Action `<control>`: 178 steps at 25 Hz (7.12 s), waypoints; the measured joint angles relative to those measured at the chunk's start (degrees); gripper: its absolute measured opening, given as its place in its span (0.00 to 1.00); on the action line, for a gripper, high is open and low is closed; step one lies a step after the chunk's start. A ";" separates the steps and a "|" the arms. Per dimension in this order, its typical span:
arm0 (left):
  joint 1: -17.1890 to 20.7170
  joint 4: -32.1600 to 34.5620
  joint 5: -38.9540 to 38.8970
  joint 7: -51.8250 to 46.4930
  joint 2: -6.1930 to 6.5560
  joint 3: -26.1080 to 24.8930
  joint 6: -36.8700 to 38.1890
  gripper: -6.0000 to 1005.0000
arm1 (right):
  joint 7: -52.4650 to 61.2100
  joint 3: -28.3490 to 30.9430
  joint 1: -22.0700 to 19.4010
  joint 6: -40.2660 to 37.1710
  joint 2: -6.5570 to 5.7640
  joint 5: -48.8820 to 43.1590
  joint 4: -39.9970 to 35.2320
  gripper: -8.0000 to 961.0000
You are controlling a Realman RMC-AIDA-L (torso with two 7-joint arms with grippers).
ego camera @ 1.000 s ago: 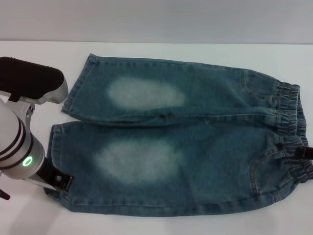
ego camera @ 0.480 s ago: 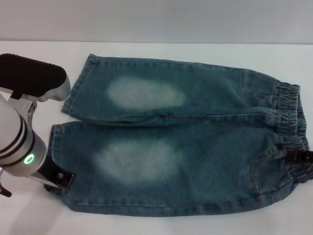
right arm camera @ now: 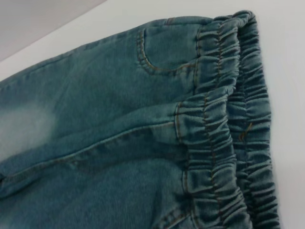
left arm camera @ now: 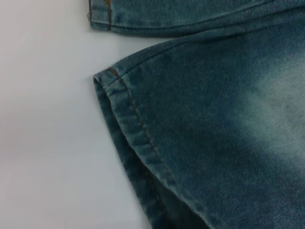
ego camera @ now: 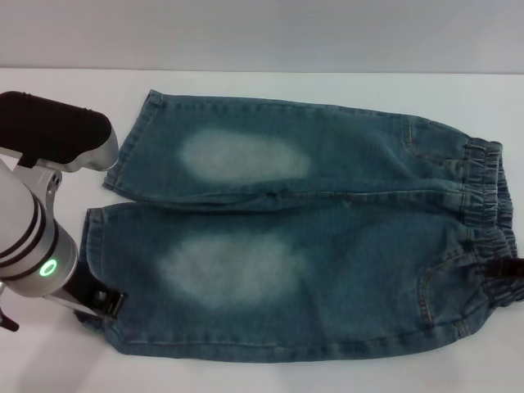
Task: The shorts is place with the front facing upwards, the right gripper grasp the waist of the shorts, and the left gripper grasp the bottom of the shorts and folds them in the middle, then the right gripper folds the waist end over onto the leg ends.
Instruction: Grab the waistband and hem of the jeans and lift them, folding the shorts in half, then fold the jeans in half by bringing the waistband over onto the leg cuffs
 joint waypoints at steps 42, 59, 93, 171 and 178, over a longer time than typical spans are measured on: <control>3.30 0.25 -5.58 8.41 0.15 -12.67 23.00 0.10 | -28.73 13.43 4.39 2.99 -0.32 43.83 25.22 0.01; 3.04 -7.46 -13.28 12.14 0.26 -19.04 38.57 0.11 | -38.20 30.91 10.06 15.40 -0.34 59.90 52.73 0.01; -4.42 -15.91 -18.07 16.34 0.13 -16.80 48.33 0.14 | -42.43 39.94 10.85 15.79 -0.24 64.04 64.20 0.01; -13.53 -40.87 -46.18 40.85 0.17 -13.96 59.11 0.81 | -57.99 47.98 8.10 -1.46 -1.36 56.41 66.16 0.67; -13.77 -40.88 -46.18 40.89 0.18 -13.97 59.10 0.81 | -57.79 47.87 10.03 -3.22 -1.35 54.29 66.24 0.67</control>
